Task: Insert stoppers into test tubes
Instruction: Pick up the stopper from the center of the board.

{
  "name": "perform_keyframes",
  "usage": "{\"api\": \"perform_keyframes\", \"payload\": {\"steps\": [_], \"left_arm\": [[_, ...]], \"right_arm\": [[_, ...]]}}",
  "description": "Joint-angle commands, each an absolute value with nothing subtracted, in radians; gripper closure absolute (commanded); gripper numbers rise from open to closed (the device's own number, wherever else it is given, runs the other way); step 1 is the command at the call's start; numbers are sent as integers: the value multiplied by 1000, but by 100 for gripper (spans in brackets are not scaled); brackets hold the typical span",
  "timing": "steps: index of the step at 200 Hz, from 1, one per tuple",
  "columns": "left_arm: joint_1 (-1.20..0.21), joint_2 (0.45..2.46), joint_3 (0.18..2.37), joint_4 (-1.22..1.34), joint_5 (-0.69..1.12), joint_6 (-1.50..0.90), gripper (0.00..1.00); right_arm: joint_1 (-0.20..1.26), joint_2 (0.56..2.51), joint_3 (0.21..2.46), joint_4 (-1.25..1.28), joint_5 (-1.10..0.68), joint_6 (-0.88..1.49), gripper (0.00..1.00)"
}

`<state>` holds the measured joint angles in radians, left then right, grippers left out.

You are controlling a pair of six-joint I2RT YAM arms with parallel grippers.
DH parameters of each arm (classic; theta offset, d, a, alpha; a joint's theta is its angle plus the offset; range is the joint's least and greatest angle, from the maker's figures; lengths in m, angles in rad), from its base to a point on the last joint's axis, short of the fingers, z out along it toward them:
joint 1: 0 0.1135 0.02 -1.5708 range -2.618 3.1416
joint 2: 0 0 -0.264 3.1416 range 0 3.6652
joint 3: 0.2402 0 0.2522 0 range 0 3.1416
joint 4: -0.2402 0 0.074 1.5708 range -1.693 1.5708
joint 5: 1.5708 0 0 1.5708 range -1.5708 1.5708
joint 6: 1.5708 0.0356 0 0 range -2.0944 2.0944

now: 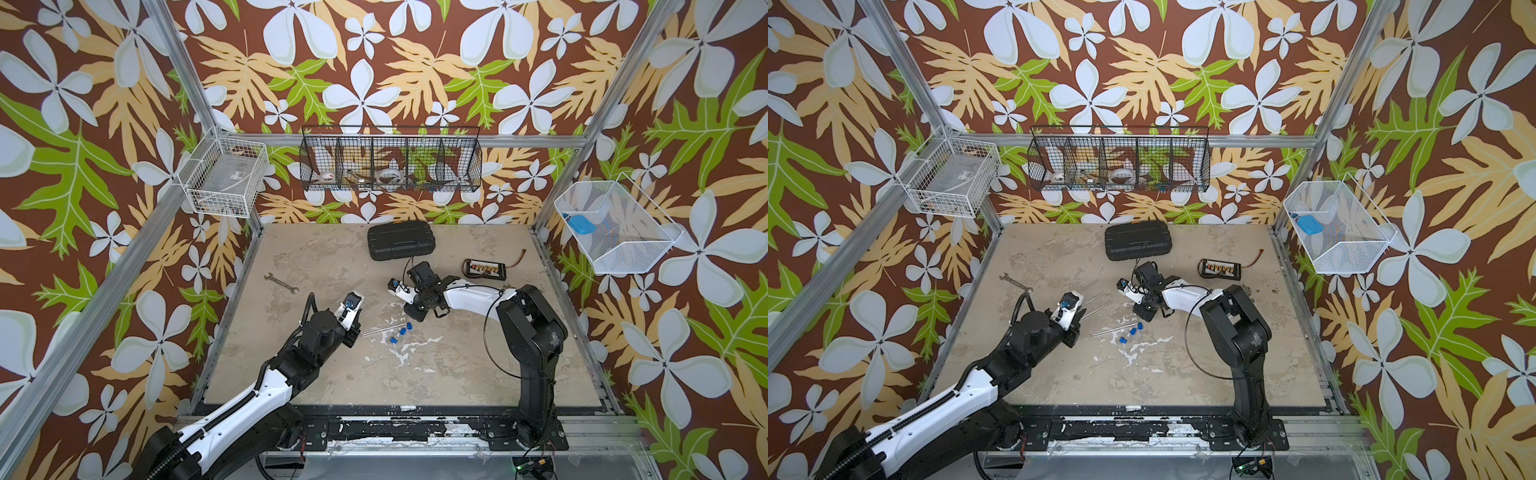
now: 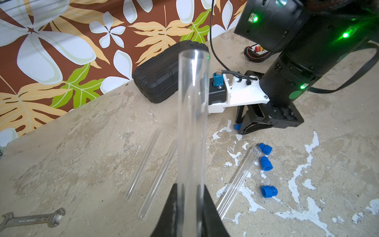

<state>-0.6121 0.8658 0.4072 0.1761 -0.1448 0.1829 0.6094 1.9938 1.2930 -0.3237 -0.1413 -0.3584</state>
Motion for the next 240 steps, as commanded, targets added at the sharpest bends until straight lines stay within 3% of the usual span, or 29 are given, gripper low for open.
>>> {"api": "perform_keyframes", "payload": {"steps": [1, 102, 183, 240], "left_arm": [[-610, 868, 417, 207, -140, 179, 100], [-611, 859, 420, 199, -137, 206, 100], [-612, 894, 482, 50, -3, 523, 100], [-647, 903, 477, -28, 98, 848, 100]], "right_arm": [[609, 1997, 1294, -351, -139, -371, 73], [601, 1939, 1317, -374, -145, -379, 84], [665, 1573, 1183, -538, -195, -393, 83], [771, 1422, 1174, -687, -226, -427, 82]]}}
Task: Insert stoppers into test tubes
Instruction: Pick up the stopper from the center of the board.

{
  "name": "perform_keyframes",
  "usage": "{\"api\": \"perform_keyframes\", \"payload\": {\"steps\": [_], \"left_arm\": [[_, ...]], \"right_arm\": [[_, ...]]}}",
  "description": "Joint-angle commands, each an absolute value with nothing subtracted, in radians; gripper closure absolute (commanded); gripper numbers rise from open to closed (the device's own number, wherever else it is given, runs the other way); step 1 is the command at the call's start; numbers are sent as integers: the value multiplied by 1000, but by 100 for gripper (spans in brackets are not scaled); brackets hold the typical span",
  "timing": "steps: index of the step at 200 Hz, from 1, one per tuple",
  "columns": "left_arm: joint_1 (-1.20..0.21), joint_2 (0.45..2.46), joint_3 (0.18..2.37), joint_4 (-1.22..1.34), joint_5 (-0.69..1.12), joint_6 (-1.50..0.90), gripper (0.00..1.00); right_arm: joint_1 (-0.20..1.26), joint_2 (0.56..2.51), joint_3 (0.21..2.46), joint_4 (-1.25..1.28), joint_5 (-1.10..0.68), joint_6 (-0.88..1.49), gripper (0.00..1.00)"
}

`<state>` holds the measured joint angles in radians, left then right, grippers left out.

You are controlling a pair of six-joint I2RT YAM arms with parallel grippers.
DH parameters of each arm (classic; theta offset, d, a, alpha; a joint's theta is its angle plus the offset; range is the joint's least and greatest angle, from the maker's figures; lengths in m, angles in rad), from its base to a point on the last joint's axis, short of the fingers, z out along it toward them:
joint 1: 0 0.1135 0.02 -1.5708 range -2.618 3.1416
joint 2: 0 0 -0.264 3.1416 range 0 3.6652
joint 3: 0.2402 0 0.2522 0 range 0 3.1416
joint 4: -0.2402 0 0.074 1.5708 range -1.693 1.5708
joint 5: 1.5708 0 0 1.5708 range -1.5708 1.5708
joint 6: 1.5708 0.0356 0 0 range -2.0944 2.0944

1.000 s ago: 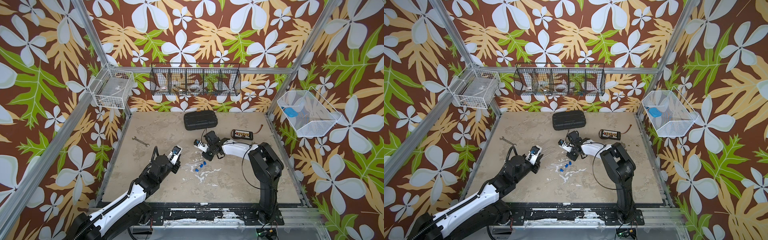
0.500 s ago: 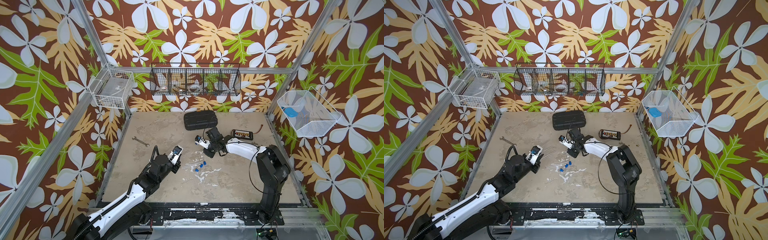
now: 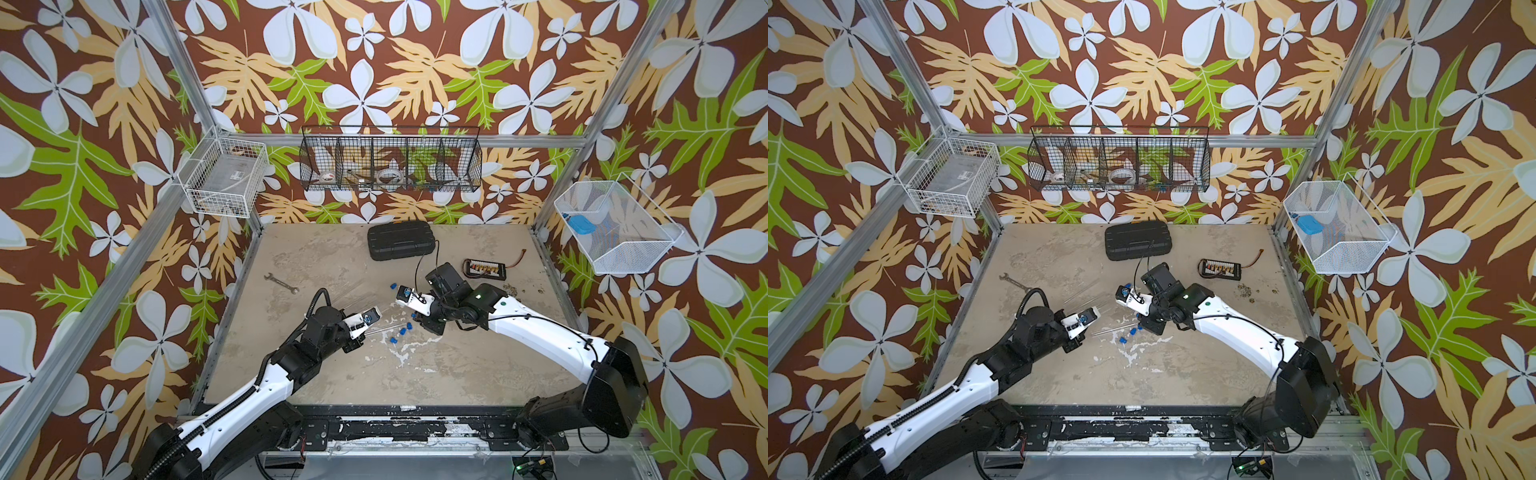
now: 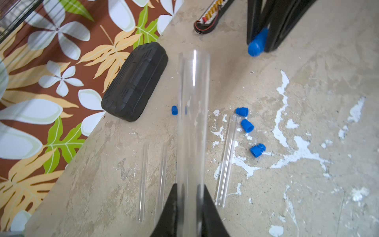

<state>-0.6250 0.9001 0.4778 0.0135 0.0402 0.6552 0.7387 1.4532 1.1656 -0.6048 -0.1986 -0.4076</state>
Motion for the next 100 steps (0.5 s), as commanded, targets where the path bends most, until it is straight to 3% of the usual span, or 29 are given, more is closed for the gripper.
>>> {"api": "perform_keyframes", "payload": {"steps": [1, 100], "left_arm": [[-648, 903, 476, -28, 97, 853, 100], [-693, 916, 476, -27, 71, 963, 100]], "right_arm": [[772, 1420, 1174, -688, -228, -428, 82], [836, 1456, 1267, -718, -305, -400, 81]]}}
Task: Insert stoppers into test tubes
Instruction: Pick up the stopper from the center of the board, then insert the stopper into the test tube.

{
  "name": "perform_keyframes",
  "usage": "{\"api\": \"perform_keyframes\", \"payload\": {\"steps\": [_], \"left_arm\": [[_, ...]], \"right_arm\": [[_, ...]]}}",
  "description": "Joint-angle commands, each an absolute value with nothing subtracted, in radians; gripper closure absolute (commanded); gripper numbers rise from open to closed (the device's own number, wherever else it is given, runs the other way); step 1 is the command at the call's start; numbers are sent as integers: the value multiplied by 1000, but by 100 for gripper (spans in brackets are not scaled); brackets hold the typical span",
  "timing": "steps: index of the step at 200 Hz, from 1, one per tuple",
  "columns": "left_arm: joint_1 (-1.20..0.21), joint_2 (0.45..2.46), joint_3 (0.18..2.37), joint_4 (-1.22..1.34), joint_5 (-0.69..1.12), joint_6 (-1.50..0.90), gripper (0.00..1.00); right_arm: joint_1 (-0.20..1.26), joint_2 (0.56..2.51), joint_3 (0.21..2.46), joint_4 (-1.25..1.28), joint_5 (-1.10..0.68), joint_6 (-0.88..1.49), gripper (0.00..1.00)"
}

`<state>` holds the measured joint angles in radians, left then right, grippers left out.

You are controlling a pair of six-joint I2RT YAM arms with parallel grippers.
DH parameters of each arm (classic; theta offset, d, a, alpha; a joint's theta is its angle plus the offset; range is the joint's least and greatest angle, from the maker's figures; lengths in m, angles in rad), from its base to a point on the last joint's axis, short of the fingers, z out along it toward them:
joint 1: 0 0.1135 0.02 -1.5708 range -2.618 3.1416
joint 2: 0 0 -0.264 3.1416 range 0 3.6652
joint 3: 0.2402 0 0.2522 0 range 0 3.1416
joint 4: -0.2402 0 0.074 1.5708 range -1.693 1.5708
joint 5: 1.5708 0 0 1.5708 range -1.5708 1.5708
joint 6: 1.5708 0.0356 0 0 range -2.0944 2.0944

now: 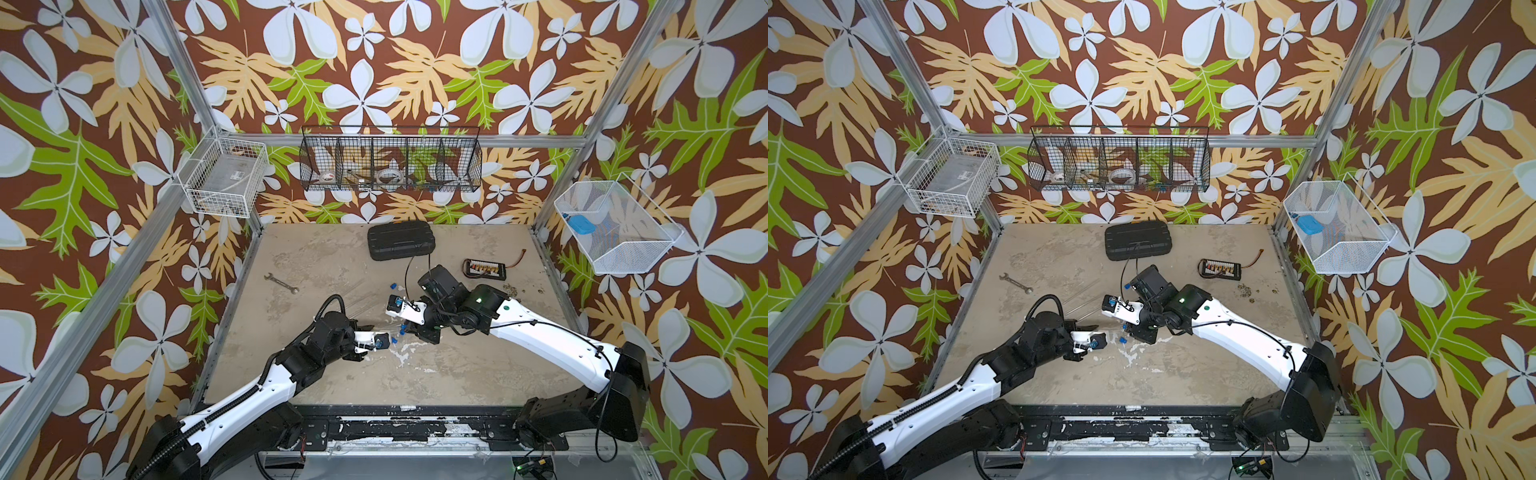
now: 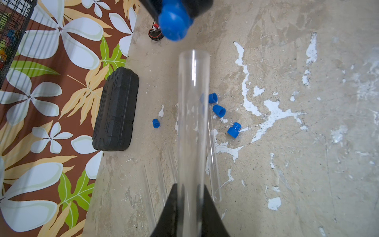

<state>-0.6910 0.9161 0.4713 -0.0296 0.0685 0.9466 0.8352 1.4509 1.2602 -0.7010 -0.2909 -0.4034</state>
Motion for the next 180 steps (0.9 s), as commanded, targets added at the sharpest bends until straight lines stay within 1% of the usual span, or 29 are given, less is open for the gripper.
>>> {"api": "perform_keyframes", "payload": {"steps": [1, 180], "left_arm": [[-693, 916, 476, -27, 71, 963, 100], [-695, 913, 482, -9, 87, 904, 100]], "right_arm": [[836, 1458, 1268, -718, -304, -400, 81], [860, 1502, 1289, -701, -311, -402, 80]]}}
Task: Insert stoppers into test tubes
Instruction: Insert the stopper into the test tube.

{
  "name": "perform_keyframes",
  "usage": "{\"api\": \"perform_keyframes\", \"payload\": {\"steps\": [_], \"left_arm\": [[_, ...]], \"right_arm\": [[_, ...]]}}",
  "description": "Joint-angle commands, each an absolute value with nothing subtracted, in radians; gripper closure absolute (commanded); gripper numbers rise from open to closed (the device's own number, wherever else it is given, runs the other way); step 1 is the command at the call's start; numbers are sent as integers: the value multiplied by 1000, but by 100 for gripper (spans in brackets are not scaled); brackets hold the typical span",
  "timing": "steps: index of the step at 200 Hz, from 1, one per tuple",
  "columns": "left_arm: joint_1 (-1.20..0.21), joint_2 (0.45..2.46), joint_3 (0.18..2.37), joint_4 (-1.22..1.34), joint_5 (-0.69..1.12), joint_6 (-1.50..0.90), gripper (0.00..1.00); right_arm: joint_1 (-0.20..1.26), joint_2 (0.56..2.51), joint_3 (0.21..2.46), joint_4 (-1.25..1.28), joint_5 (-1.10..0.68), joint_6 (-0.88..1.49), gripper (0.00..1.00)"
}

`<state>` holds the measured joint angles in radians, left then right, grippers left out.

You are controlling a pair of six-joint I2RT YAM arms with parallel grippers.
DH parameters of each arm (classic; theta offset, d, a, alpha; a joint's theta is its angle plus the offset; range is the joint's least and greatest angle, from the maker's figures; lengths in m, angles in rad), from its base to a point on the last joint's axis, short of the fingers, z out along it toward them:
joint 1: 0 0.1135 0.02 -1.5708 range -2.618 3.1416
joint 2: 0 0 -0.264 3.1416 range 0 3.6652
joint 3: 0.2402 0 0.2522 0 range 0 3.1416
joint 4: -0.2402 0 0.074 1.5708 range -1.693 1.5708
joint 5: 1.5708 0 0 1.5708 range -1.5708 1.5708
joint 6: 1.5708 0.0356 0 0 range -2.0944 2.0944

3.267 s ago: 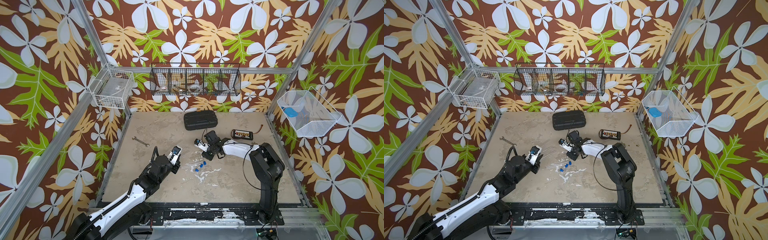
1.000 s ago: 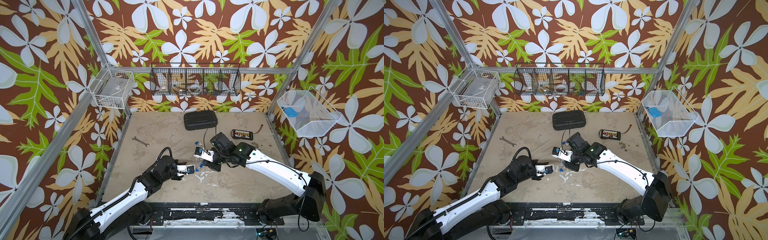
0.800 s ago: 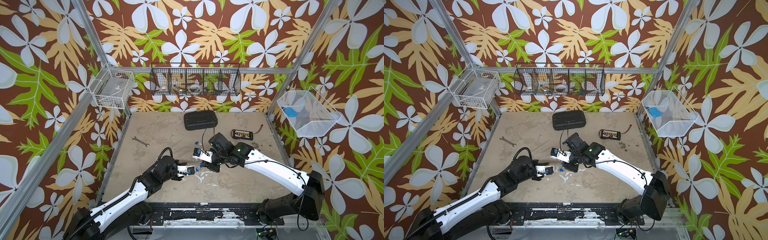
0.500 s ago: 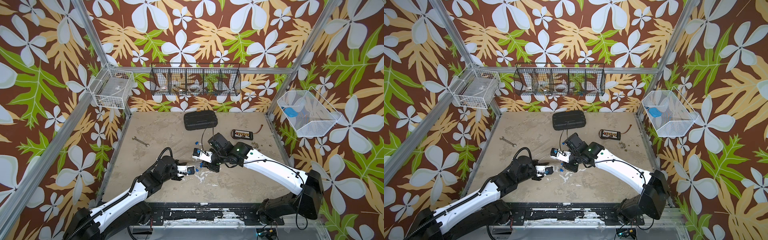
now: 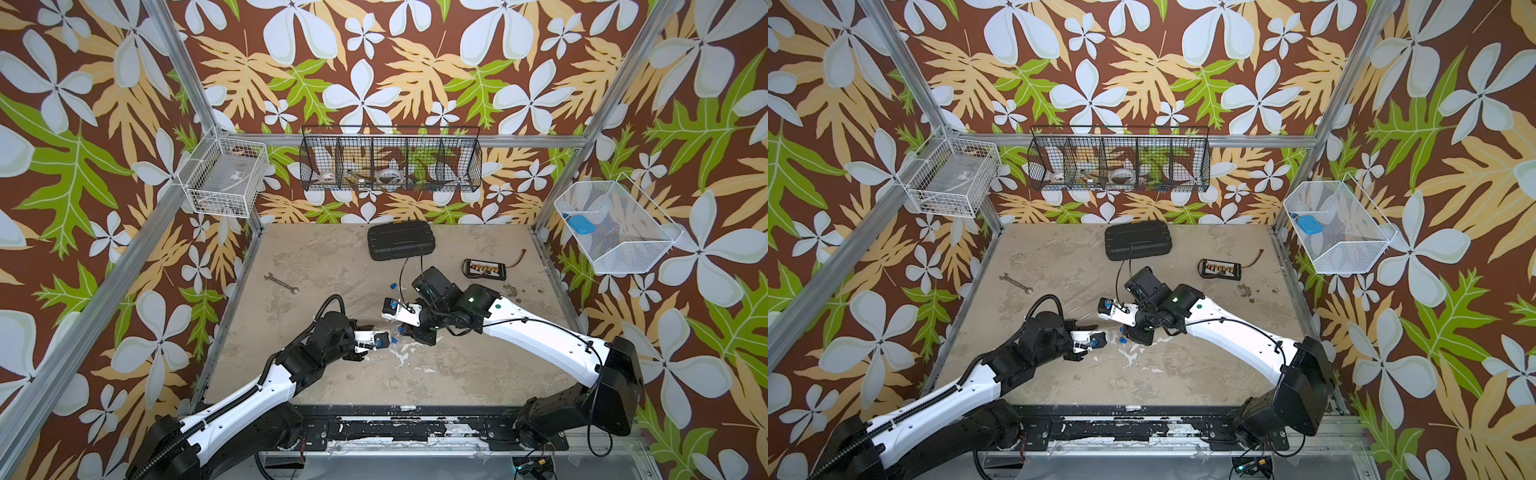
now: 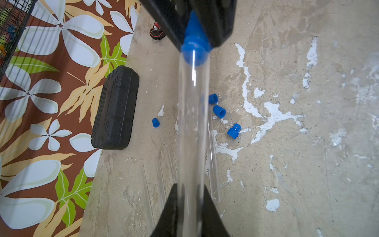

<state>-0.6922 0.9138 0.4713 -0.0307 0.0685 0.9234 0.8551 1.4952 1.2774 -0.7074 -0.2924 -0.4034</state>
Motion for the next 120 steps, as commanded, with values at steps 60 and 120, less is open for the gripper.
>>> {"api": "perform_keyframes", "payload": {"steps": [60, 120], "left_arm": [[-742, 886, 487, -8, 54, 1060, 100], [-755, 847, 473, 34, 145, 1237, 100]], "right_arm": [[865, 1548, 1350, -669, -344, -375, 79], [866, 1626, 1459, -598, -475, -338, 84]]}}
